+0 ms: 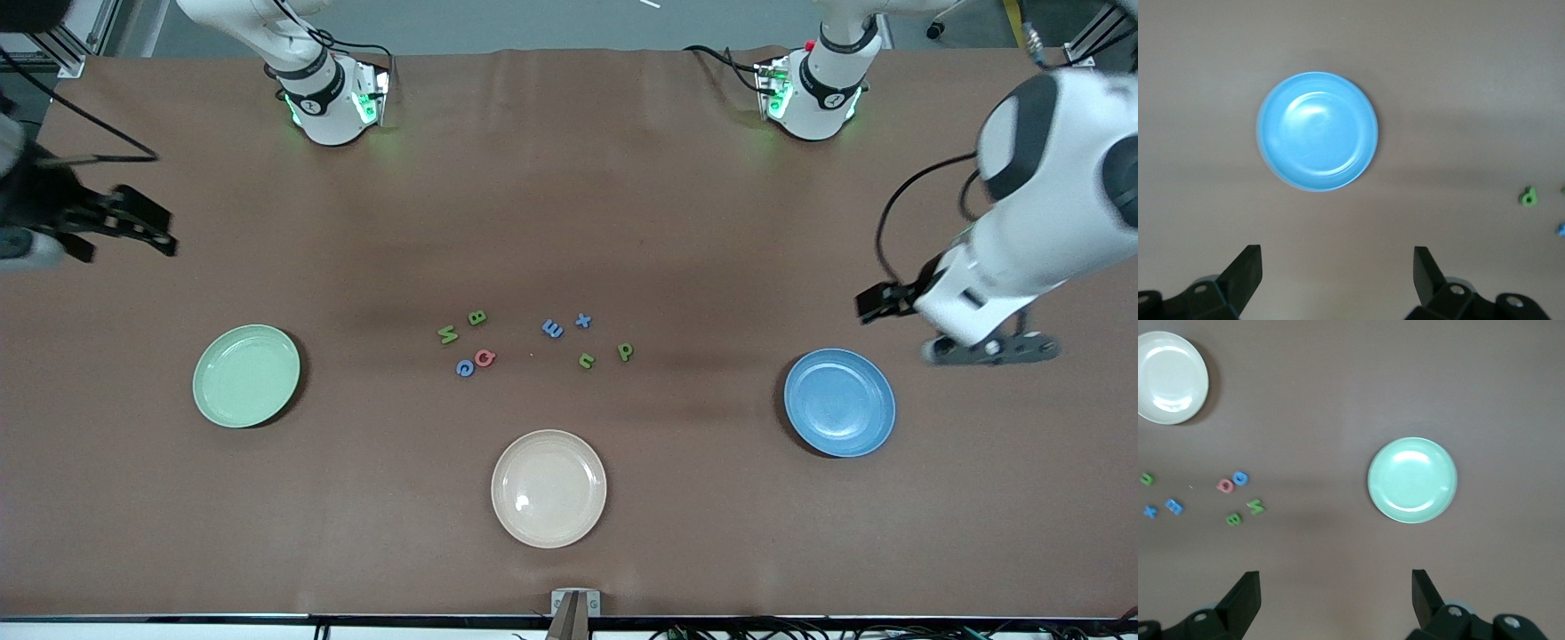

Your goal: Sort upper and lower case letters into plates

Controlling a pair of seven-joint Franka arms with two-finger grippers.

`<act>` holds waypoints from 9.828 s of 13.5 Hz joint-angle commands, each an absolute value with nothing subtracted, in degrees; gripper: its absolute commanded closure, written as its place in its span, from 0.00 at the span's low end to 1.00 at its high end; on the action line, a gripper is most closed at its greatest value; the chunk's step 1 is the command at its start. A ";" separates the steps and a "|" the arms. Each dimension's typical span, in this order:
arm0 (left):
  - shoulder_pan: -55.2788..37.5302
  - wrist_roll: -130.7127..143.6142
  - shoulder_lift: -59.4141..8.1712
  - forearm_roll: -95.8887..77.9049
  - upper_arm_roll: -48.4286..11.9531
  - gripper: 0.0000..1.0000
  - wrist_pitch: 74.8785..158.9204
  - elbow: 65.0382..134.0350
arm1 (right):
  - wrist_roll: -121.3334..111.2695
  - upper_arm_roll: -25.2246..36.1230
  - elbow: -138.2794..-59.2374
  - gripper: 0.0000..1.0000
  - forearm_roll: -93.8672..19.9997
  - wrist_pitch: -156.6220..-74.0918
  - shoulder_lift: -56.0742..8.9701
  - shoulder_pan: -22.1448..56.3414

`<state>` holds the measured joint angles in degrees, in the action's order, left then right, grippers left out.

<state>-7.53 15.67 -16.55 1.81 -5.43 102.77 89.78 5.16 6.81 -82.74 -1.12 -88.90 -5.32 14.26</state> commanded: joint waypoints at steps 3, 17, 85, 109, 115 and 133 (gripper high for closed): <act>-16.15 33.79 -26.87 1.67 -5.10 0.00 117.74 91.58 | 10.81 7.21 -82.97 0.00 -0.45 -90.26 -11.32 21.60; -32.60 65.47 -44.12 5.89 -5.19 0.15 135.35 91.06 | 18.28 7.12 -101.49 0.00 -3.78 -117.64 -20.29 30.67; -33.31 109.51 -55.55 11.95 -11.61 0.99 131.76 74.35 | -21.71 19.95 -125.68 0.73 -10.46 -142.90 -22.41 11.95; -2.72 65.64 -31.92 11.69 -7.56 0.01 128.50 101.69 | -9.35 19.86 -122.78 0.00 -11.69 -131.85 -17.32 23.61; -10.69 82.22 -31.90 11.87 -17.58 0.01 126.74 98.80 | 12.46 19.51 -120.25 0.00 -11.78 -130.78 -17.75 41.99; -30.94 124.01 -47.99 11.95 -16.96 0.24 133.86 87.89 | -5.19 14.94 -111.09 0.07 -18.11 -137.99 -33.05 47.46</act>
